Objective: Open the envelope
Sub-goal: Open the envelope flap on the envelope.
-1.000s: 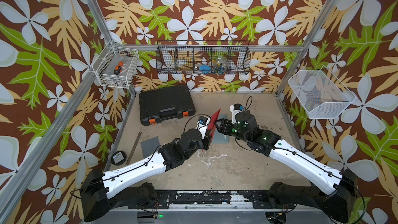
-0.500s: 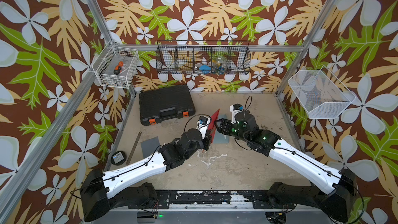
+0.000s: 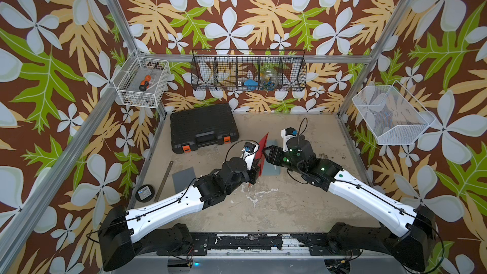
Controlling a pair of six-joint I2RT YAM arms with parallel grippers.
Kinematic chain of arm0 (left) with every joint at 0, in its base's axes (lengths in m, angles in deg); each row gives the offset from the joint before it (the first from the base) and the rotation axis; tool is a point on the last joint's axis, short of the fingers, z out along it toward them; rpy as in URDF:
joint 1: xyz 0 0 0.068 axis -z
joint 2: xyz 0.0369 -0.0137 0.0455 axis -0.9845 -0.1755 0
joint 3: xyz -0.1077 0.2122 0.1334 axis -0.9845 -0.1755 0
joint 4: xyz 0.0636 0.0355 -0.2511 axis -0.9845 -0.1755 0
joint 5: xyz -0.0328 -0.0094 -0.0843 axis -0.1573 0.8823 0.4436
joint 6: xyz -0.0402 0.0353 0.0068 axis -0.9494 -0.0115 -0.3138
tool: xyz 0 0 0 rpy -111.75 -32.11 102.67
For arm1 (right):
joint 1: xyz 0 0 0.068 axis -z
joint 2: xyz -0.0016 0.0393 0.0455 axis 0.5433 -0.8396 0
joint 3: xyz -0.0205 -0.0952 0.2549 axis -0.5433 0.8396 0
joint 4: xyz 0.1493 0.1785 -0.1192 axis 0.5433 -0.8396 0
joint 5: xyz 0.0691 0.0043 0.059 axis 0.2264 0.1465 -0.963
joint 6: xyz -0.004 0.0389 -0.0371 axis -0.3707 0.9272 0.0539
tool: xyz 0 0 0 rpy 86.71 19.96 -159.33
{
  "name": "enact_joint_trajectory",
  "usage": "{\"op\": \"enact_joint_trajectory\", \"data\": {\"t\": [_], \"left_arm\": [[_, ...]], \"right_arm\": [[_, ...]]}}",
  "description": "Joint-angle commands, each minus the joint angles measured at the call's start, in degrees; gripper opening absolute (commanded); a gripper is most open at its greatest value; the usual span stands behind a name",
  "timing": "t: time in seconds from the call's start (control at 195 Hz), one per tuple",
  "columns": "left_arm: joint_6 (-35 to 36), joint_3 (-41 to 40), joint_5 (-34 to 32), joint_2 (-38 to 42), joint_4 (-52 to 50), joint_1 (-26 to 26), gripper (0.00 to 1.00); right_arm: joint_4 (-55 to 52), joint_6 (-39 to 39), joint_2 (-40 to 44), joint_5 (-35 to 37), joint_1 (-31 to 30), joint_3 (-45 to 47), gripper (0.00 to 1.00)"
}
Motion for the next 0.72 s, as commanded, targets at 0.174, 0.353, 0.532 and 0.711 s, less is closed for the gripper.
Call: {"op": "enact_joint_trajectory", "data": {"t": [0.174, 0.353, 0.532, 0.711], "left_arm": [[2.07, 0.21, -0.76, 0.54, 0.52, 0.02, 0.00], [2.27, 0.21, -0.40, 0.39, 0.43, 0.03, 0.00], [2.28, 0.29, -0.30, 0.54, 0.26, 0.05, 0.00], [2.10, 0.29, -0.56, 0.65, 0.17, 0.00, 0.00]], "right_arm": [[0.50, 1.11, -0.86, -0.90, 0.00, -0.48, 0.56], [0.59, 1.81, -1.09, -1.45, -0.05, -0.70, 0.54], [-0.09, 1.93, -1.98, -2.59, -0.02, -2.06, 0.52], [-0.20, 1.88, -2.25, -2.86, -0.04, -2.48, 0.52]]}}
